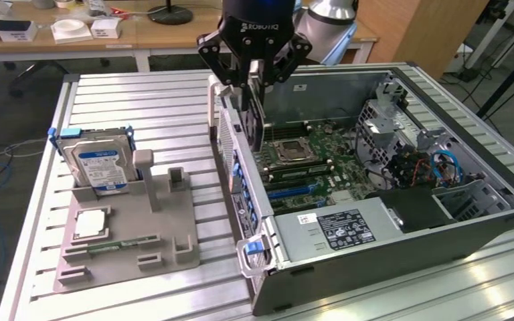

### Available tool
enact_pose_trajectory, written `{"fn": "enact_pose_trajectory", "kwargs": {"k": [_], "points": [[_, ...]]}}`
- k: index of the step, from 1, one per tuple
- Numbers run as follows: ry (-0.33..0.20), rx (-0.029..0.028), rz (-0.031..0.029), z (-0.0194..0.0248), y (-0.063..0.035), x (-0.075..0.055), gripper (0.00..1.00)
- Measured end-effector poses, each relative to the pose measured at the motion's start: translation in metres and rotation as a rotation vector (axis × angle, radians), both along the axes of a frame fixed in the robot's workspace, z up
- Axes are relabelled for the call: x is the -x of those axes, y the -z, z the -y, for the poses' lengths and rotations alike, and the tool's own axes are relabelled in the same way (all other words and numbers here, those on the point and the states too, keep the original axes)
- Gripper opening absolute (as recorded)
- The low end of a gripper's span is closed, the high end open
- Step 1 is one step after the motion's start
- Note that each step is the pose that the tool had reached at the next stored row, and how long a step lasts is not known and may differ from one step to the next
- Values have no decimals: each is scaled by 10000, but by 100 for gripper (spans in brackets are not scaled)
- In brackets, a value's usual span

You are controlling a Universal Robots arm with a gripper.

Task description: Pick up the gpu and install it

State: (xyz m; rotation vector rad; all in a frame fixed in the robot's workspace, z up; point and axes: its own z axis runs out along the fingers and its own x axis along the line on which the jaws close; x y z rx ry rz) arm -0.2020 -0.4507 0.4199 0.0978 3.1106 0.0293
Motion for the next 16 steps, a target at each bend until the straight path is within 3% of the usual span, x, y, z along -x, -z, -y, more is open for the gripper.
{"fn": "enact_pose_trajectory", "kwargs": {"k": [16], "points": [[-127, 0, 0, -45, 0, -214, 26]]}}
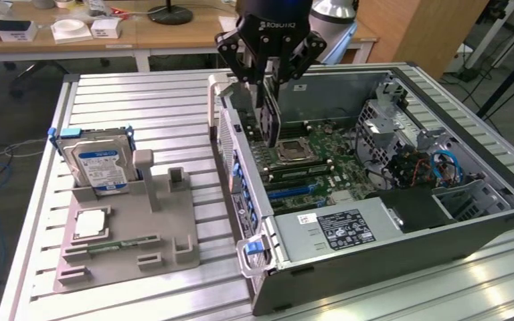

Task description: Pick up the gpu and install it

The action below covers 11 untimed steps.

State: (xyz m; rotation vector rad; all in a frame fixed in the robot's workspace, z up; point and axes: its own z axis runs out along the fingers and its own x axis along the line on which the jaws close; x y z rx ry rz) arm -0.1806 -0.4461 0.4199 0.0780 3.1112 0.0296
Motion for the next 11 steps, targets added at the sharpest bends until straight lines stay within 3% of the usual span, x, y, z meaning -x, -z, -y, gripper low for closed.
{"fn": "enact_pose_trajectory", "kwargs": {"k": [11], "points": [[-92, -1, 0, -33, 0, -149, 26]]}}
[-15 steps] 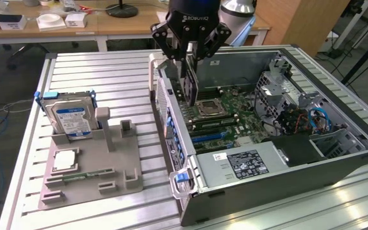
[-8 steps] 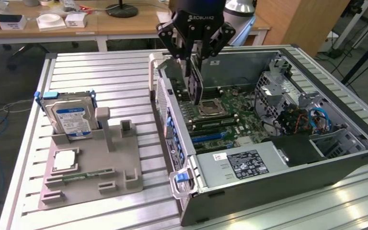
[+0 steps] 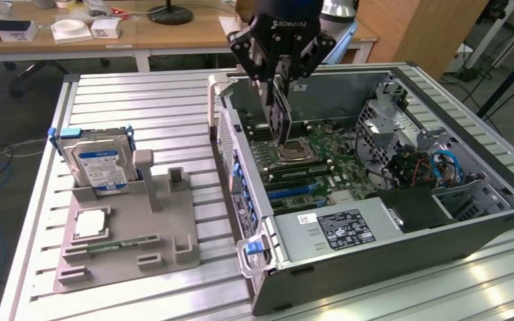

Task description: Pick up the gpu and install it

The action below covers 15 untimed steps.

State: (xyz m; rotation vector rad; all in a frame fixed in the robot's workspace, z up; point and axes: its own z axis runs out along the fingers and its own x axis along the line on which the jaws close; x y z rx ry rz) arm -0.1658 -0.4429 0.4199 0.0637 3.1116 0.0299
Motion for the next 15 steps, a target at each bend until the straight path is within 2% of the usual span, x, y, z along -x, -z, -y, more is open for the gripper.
{"fn": "enact_pose_trajectory", "kwargs": {"k": [15], "points": [[-118, 1, 0, -38, 0, -183, 26]]}}
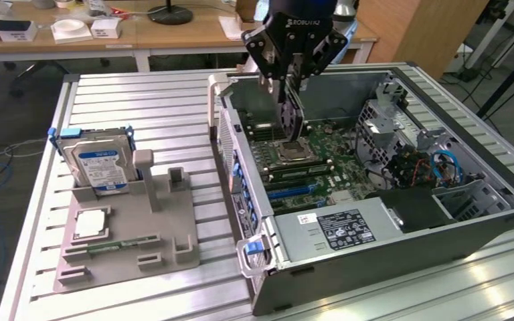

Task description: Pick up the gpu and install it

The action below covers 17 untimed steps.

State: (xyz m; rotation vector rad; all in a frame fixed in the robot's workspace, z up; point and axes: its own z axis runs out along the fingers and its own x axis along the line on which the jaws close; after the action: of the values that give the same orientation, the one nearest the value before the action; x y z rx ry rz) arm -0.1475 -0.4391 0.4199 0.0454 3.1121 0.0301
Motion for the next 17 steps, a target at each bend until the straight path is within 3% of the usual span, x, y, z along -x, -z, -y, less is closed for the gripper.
{"fn": "enact_pose_trajectory", "kwargs": {"k": [17], "points": [[-128, 0, 1, -39, 0, -178, 26]]}}
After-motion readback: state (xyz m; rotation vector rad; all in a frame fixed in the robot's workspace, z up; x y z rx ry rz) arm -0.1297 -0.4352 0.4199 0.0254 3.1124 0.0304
